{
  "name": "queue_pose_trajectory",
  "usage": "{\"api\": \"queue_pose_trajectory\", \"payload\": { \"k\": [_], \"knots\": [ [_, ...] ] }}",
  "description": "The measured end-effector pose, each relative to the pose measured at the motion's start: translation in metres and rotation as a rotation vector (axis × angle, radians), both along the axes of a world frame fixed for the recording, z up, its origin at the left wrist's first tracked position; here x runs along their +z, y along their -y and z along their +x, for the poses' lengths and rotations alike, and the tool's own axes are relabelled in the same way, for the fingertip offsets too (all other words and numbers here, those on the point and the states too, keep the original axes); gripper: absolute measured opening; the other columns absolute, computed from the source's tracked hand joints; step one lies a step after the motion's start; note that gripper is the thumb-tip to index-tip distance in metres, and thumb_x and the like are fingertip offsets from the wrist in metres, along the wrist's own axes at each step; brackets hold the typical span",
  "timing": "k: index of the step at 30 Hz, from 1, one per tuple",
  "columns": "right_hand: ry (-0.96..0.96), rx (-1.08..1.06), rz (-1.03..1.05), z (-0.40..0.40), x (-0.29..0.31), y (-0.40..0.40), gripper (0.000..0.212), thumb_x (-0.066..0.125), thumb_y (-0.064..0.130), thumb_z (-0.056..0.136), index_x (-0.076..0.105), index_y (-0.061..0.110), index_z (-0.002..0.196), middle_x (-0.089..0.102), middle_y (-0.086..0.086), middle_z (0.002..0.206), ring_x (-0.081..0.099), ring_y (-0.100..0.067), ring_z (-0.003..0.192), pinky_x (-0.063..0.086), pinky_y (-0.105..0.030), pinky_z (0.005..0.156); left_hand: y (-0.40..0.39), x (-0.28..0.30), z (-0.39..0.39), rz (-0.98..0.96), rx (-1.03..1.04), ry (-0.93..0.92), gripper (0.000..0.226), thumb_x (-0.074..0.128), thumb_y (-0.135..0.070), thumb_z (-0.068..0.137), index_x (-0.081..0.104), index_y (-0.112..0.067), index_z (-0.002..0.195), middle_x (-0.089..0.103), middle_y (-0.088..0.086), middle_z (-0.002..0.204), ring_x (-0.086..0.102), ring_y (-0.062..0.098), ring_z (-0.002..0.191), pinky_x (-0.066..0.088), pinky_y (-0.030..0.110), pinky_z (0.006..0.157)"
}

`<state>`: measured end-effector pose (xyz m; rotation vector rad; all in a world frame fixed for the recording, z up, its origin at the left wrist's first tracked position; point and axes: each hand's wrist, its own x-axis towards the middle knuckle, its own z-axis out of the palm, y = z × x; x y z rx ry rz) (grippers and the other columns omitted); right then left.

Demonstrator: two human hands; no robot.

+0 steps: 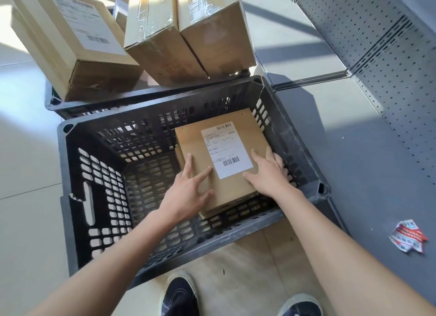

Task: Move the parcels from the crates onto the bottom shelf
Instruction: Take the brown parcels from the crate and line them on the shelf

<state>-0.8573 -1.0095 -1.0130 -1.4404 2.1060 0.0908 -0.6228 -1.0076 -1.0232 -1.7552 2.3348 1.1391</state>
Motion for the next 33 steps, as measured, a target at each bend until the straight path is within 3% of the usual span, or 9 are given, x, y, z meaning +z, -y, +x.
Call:
{"api": "queue_pose_trajectory", "payload": {
  "k": [4, 8, 11, 14, 17, 21, 29, 33],
  "knots": [
    [0.012, -0.025, 0.008, 0.005, 0.002, -0.005, 0.079, 0.065, 0.044, 0.09, 0.023, 0.038, 0.156, 0.002, -0.001, 0.167, 0.009, -0.036, 0.147, 0.023, -0.059, 0.117, -0.003, -0.003, 0.007, 0.008, 0.03, -0.026, 0.066, 0.058, -0.046, 0.097, 0.029, -0.042, 0.157, -0.026, -0.002, 0.166, 0.023, 0.028, 0.151, 0.034, 0.043, 0.118],
    [0.039, -0.053, -0.069, 0.009, 0.01, -0.005, 0.083, 0.072, 0.037, 0.085, 0.029, 0.034, 0.155, 0.015, -0.002, 0.16, 0.025, -0.032, 0.138, 0.033, -0.05, 0.113, -0.003, -0.005, 0.015, 0.022, 0.153, -0.111, 0.068, 0.063, -0.043, 0.095, 0.033, -0.038, 0.156, -0.024, 0.004, 0.167, 0.019, 0.028, 0.154, 0.024, 0.035, 0.122],
    [0.09, -0.024, -0.045, 0.01, 0.01, -0.005, 0.095, 0.074, 0.045, 0.081, 0.017, 0.041, 0.157, -0.003, 0.001, 0.165, 0.012, -0.034, 0.147, 0.027, -0.053, 0.116, -0.001, -0.001, 0.018, 0.067, 0.272, -0.175, 0.074, 0.07, -0.038, 0.092, 0.032, -0.037, 0.156, -0.021, 0.007, 0.167, 0.025, 0.03, 0.152, 0.022, 0.03, 0.12],
    [0.133, 0.044, 0.047, 0.015, 0.005, -0.008, 0.107, 0.077, 0.055, 0.077, 0.005, 0.05, 0.155, -0.025, 0.005, 0.164, -0.007, -0.035, 0.152, 0.017, -0.059, 0.119, -0.002, 0.0, 0.016, 0.124, 0.315, -0.212, 0.083, 0.074, -0.035, 0.09, 0.026, -0.038, 0.158, -0.016, 0.01, 0.168, 0.016, 0.027, 0.154, 0.017, 0.029, 0.12],
    [0.125, 0.054, 0.041, 0.017, 0.004, -0.009, 0.109, 0.078, 0.057, 0.073, 0.006, 0.053, 0.154, -0.023, 0.005, 0.164, 0.0, -0.036, 0.151, 0.022, -0.059, 0.118, -0.003, -0.004, 0.012, 0.166, 0.335, -0.251, 0.092, 0.077, -0.035, 0.087, 0.022, -0.038, 0.159, -0.005, 0.011, 0.169, 0.013, 0.024, 0.155, 0.013, 0.029, 0.12],
    [0.115, 0.052, -0.005, 0.017, 0.008, -0.011, 0.108, 0.079, 0.06, 0.07, 0.01, 0.053, 0.153, -0.017, 0.008, 0.165, 0.009, -0.034, 0.146, 0.028, -0.058, 0.115, -0.006, -0.012, 0.011, 0.109, 0.339, -0.243, 0.099, 0.079, -0.042, 0.075, 0.024, -0.038, 0.157, 0.011, 0.009, 0.165, 0.032, 0.028, 0.147, 0.031, 0.04, 0.121],
    [0.076, 0.069, -0.112, 0.027, 0.037, -0.02, 0.104, 0.076, 0.065, 0.072, 0.013, 0.052, 0.154, -0.018, 0.009, 0.165, 0.004, -0.033, 0.148, 0.019, -0.062, 0.117, -0.01, 0.006, 0.019, 0.013, 0.357, -0.299, 0.109, 0.082, -0.057, 0.061, 0.027, -0.043, 0.154, 0.011, 0.008, 0.165, 0.031, 0.026, 0.147, 0.033, 0.043, 0.12],
    [0.03, 0.101, -0.18, 0.035, 0.061, -0.027, 0.1, 0.073, 0.066, 0.074, 0.016, 0.05, 0.155, -0.02, 0.008, 0.165, 0.001, -0.031, 0.149, 0.014, -0.064, 0.118, -0.016, 0.022, 0.025, -0.062, 0.359, -0.342, 0.106, 0.086, -0.053, 0.064, 0.031, -0.041, 0.154, 0.011, 0.006, 0.164, 0.032, 0.023, 0.146, 0.031, 0.039, 0.121]
  ]
}}
